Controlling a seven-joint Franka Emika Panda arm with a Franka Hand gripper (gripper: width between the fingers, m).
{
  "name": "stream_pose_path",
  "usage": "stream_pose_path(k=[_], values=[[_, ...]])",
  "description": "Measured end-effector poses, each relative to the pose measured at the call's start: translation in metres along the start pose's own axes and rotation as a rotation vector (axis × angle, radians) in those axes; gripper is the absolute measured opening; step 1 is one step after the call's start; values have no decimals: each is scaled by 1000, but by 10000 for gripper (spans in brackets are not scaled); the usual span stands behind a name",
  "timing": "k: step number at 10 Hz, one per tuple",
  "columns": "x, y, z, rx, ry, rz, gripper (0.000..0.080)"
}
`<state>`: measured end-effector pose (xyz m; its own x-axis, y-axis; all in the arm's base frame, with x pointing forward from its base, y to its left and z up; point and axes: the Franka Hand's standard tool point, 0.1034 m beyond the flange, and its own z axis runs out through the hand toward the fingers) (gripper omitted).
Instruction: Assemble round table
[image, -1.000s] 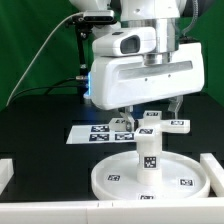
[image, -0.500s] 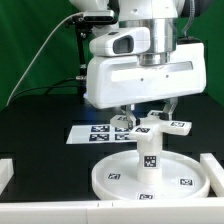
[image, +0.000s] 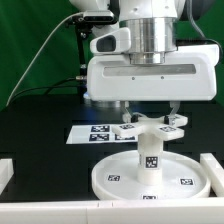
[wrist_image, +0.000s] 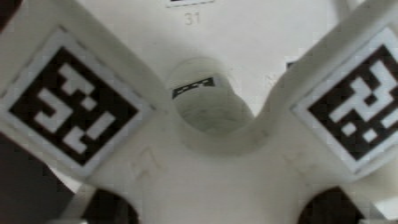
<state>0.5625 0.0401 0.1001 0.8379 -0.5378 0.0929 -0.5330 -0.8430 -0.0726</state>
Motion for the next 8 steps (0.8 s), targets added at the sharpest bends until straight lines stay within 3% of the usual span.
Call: stream_pose_path(k=[4, 8], values=[[1, 2, 0, 19, -18, 235, 439], [-1, 1, 0, 30, -36, 774, 439]])
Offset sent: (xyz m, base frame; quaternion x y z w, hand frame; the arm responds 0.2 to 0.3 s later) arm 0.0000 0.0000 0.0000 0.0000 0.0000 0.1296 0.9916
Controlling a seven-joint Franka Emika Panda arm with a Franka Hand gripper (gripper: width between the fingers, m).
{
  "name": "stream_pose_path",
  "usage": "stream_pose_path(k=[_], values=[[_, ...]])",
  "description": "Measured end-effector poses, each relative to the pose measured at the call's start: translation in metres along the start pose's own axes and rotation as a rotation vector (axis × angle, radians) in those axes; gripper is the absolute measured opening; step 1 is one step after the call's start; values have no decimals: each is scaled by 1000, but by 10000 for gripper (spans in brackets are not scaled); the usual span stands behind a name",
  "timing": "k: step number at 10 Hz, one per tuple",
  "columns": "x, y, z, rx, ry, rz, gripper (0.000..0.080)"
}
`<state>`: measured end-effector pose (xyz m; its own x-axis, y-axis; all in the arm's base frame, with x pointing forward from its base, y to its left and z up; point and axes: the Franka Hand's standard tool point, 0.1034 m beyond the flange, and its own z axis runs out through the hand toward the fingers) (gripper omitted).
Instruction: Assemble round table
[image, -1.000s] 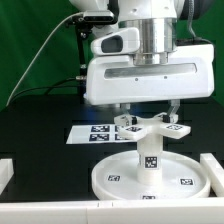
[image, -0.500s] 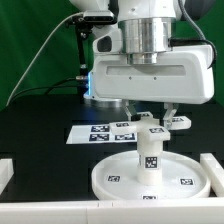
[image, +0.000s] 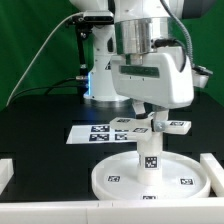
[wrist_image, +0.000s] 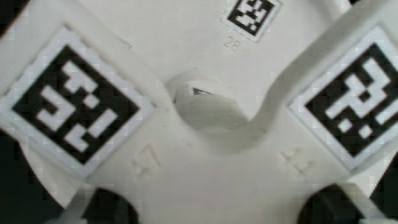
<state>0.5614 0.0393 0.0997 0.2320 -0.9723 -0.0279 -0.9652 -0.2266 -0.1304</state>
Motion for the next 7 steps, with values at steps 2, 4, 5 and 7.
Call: stream_pose_path(k=[2, 4, 5, 7], values=[[1, 0, 0, 3, -1, 80, 440], [-1, 0, 0, 2, -6, 38, 591], [-2, -2, -7, 1, -16, -36, 638], [0, -8, -20, 23, -15, -235, 646]])
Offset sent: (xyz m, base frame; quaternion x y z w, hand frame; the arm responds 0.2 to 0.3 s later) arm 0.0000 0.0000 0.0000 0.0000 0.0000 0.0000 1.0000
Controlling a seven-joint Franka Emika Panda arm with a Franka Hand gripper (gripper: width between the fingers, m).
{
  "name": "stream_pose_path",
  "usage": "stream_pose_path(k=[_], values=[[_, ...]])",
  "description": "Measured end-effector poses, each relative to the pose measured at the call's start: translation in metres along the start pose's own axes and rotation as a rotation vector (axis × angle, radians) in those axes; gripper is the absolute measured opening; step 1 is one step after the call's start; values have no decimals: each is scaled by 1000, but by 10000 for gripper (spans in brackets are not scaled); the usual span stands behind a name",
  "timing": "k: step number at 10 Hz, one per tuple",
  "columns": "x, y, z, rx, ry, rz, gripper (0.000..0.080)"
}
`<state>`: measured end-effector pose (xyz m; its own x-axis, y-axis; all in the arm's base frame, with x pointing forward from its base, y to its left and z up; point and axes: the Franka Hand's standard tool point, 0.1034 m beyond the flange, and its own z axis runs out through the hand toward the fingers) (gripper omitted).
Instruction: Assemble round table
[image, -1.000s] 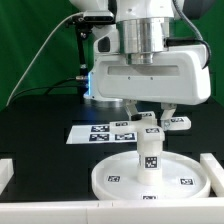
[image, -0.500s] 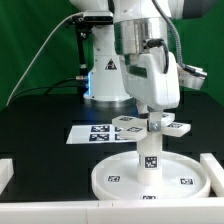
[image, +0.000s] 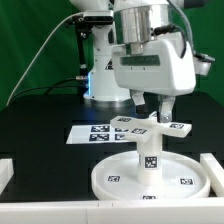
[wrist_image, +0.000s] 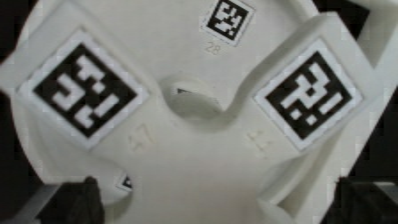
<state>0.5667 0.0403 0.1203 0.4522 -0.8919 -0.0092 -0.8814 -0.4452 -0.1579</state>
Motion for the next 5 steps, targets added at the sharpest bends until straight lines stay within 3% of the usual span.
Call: stream_pose_path(k=[2, 5], values=[[9, 0, -5, 9, 5, -290, 649], [-3, -1, 3, -5, -11, -637, 649]])
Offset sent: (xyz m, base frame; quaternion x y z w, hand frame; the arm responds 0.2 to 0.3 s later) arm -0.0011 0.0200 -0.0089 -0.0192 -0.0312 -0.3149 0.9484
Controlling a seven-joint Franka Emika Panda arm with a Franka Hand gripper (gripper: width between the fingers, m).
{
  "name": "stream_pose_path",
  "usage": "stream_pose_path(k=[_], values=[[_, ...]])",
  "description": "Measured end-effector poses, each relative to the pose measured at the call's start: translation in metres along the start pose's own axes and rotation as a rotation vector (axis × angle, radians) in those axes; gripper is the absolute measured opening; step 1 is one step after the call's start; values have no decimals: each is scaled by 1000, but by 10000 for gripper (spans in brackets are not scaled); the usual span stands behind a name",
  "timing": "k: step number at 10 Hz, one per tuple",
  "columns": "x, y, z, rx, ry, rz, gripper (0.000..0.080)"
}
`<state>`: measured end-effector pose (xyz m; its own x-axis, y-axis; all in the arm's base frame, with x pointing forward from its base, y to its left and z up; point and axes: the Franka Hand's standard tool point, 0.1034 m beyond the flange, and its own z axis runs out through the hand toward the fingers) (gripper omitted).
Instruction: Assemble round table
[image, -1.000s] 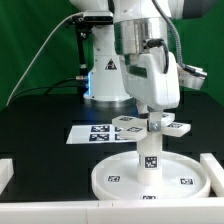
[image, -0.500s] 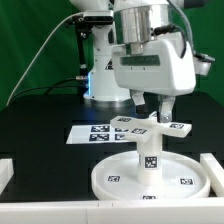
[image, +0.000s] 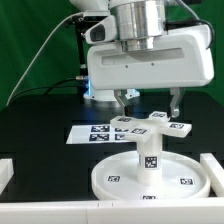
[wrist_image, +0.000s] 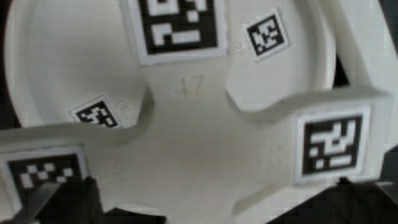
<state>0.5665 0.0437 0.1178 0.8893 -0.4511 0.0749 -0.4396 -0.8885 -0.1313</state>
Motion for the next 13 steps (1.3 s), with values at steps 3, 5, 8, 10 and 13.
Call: stream_pose_path(k=[3, 5, 8, 10, 13], values=[[3, 1, -1, -9, 4, -290, 649], [10, -2, -3, -33, 12, -666, 649], [11, -1, -3, -42, 8, -772, 649], [4, 0, 3, -45, -17, -679, 649], [-4, 5, 13, -52, -53, -617, 649]])
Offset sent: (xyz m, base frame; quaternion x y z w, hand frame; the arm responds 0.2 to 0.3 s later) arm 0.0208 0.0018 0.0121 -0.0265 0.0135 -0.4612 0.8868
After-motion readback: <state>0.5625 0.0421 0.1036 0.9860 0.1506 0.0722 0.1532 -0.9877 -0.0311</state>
